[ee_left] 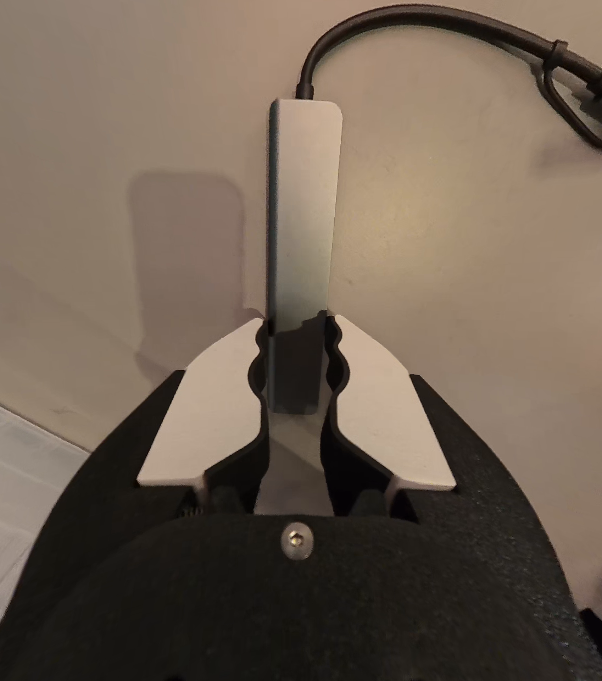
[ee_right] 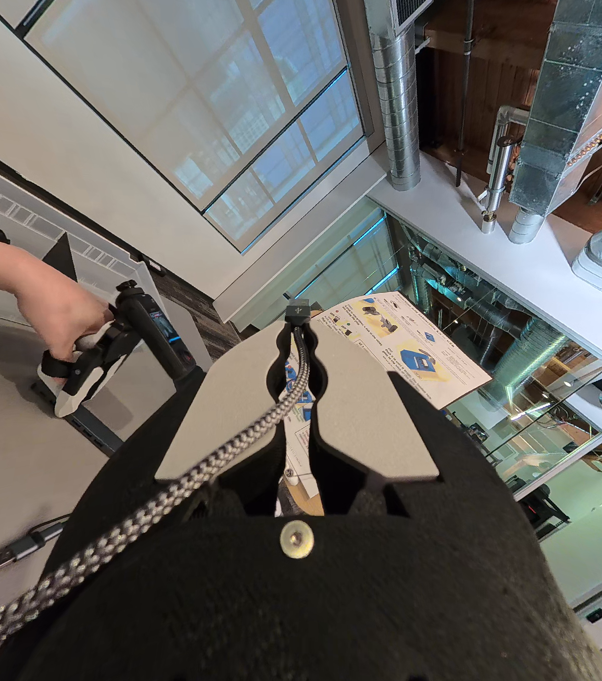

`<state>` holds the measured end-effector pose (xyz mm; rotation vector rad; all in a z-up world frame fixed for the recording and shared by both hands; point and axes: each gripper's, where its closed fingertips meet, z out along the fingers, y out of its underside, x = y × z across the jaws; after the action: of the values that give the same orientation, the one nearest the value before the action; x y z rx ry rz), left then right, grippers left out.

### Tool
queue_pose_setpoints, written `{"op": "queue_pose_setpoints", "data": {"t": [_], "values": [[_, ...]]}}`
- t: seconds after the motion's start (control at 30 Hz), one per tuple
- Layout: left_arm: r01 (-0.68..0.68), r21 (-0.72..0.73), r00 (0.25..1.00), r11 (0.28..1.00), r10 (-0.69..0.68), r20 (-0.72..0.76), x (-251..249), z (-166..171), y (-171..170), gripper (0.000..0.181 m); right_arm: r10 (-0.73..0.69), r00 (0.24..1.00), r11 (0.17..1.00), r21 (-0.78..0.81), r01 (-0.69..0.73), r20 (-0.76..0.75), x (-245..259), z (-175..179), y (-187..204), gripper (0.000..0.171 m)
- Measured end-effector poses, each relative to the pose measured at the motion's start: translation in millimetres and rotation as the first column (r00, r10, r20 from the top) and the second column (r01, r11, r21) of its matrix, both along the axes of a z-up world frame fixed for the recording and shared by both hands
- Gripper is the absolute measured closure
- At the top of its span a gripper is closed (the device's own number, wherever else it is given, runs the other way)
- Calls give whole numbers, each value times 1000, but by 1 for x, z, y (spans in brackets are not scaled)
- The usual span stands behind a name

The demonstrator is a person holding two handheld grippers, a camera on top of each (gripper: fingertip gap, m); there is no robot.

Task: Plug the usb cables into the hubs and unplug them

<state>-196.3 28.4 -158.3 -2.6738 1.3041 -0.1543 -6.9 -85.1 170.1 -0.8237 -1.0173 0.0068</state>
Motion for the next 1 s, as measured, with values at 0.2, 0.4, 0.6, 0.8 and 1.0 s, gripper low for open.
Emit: {"op": "queue_pose_setpoints", "data": {"t": [0.2, 0.4, 0.6, 0.8, 1.0], "values": [[-69, -267, 959, 961, 137, 248, 24, 8, -22, 152, -8, 1000, 1000, -10, 8, 2, 3, -2, 3, 164], [27, -437, 856, 899, 205, 475, 57, 26, -41, 152, -17, 1000, 1000, -14, 17, -1, 7, -2, 6, 164], [170, -528, 730, 832, 254, 635, 84, 54, -59, 152, -26, 1000, 1000, -17, 25, -5, 11, -2, 8, 164], [350, -542, 528, 764, 318, 788, 109, 95, -70, 153, -47, 998, 999, -12, 47, -29, 21, 2, 9, 164], [409, -533, 288, 741, 449, 846, 126, 130, -59, 153, -38, 993, 999, -14, 37, -112, 31, 15, 5, 164]]}}
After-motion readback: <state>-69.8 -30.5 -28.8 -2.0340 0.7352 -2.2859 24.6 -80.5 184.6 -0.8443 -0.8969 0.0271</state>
